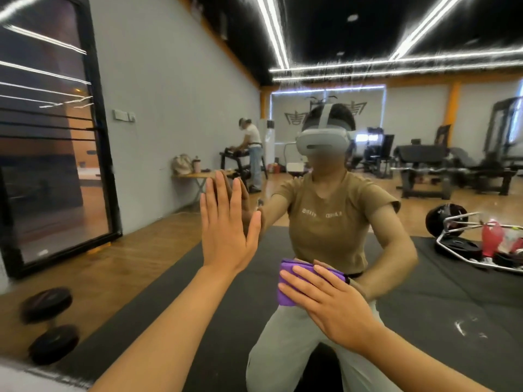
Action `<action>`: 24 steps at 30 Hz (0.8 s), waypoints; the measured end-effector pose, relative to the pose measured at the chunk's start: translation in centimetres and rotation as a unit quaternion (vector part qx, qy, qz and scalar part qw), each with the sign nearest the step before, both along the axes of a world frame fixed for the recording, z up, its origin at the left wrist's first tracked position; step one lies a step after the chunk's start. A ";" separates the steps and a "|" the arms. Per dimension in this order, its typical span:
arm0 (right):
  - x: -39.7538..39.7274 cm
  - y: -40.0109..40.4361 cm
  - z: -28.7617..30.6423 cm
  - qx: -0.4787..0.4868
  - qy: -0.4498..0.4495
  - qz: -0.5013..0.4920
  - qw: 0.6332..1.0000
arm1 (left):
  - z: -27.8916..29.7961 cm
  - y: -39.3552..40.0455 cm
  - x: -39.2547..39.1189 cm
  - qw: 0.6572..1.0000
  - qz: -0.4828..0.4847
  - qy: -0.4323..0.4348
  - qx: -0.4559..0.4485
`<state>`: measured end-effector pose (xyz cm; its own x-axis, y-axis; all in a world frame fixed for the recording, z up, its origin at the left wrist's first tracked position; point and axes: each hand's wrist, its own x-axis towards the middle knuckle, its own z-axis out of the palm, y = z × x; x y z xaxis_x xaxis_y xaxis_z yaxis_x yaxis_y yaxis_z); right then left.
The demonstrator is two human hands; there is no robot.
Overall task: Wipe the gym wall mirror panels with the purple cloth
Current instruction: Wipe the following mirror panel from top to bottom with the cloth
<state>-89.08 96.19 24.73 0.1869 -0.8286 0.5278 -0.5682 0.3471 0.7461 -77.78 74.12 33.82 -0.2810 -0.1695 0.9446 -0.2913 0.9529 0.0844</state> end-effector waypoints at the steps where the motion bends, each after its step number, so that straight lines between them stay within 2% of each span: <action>1: -0.4 0.5 1.1 0.018 0.012 0.005 1.000 | 0.0 0.1 -0.1 1.000 0.004 -0.003 0.002; 4: -1.5 1.9 5.7 0.005 0.020 0.021 1.000 | -0.1 0.5 -0.7 1.000 0.017 -0.008 -0.012; 11: -2.1 3.6 19.5 -0.160 -0.043 0.017 0.986 | 0.2 1.3 -0.8 0.999 0.021 -0.020 0.014; 14: -1.9 3.7 22.1 -0.240 -0.094 0.024 0.966 | 0.3 1.9 -0.8 1.000 -0.005 0.001 0.030; 18: -1.8 3.2 17.9 -0.278 -0.086 0.023 0.956 | 0.2 3.2 -1.5 0.998 -0.039 0.030 0.028; 21: -2.0 3.7 11.6 -0.250 -0.071 0.038 0.965 | -0.2 4.1 -2.2 0.996 -0.069 0.052 0.018; 24: -2.2 4.8 4.5 -0.182 -0.060 0.026 0.981 | -0.8 4.4 -2.9 0.995 -0.083 0.048 -0.009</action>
